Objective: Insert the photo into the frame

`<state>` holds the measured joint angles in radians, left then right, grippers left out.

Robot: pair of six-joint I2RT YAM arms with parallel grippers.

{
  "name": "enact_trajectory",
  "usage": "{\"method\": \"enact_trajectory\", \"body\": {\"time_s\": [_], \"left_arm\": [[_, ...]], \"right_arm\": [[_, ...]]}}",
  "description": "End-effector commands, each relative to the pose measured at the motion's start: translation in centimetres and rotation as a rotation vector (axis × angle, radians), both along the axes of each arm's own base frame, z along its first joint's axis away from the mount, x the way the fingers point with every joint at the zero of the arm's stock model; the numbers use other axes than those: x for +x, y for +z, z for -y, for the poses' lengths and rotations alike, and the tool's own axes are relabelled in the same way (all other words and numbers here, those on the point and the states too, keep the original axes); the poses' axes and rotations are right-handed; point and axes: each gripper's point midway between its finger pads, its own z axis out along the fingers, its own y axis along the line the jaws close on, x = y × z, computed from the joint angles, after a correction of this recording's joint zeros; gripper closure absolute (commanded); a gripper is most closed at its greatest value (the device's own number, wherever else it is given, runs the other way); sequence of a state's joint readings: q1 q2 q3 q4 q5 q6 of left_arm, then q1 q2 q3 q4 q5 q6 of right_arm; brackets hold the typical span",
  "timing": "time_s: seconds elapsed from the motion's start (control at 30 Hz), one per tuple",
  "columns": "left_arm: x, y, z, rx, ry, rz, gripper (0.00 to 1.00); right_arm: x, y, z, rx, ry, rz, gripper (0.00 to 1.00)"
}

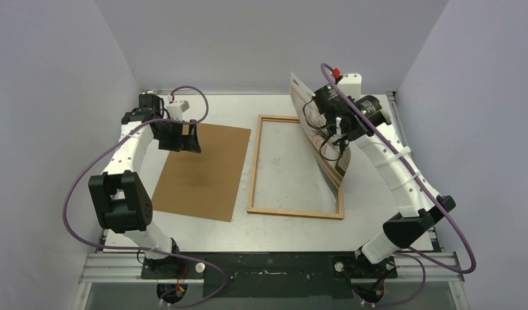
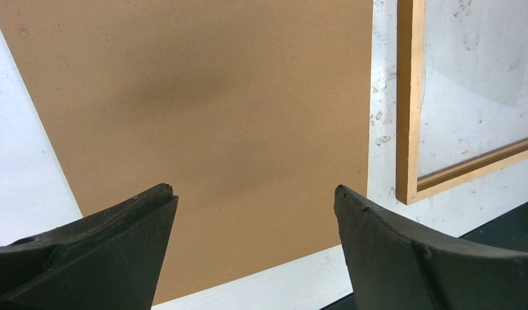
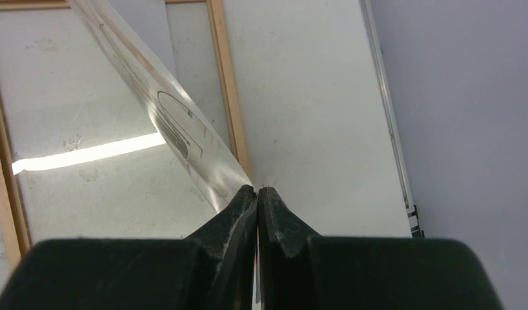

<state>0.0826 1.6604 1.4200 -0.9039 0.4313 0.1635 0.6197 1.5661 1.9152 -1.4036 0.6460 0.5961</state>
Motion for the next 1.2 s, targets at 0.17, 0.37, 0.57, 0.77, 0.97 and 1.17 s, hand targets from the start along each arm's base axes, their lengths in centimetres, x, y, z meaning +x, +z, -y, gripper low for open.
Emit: {"method": "enact_trajectory", "body": {"time_s": [0.17, 0.37, 0.57, 0.77, 0.97, 1.17], "left_arm": [[0.6, 3.8, 0.7, 0.005, -0.006, 0.091, 0.08], [0.4, 3.9, 1.2, 0.003, -0.008, 0.086, 0.08], [0.3, 3.7, 1.2, 0.01, -0.009, 0.083, 0.08], [0.1, 3.5, 1.0, 0.017, -0.012, 0.081, 0.08], [-0.2, 3.5, 1.0, 0.02, -0.016, 0.084, 0.08], [-0.4, 3.1, 0.9, 0.025, -0.02, 0.081, 0.08]], "right_arm": [[0.2, 7.4, 6.4, -0.002, -0.067, 0.155, 0.95], [1.1, 6.1, 2.6, 0.032, 0.021, 0.119, 0.95], [0.1, 0.7, -6.3, -0.032, 0.198, 0.003, 0.95], [-1.9, -7.1, -12.5, -0.143, 0.317, -0.158, 0.95], [-2.5, -12.3, -17.5, -0.159, 0.432, -0.232, 0.95], [-2.9, -15.5, -20.8, -0.229, 0.507, -0.269, 0.95]]}}
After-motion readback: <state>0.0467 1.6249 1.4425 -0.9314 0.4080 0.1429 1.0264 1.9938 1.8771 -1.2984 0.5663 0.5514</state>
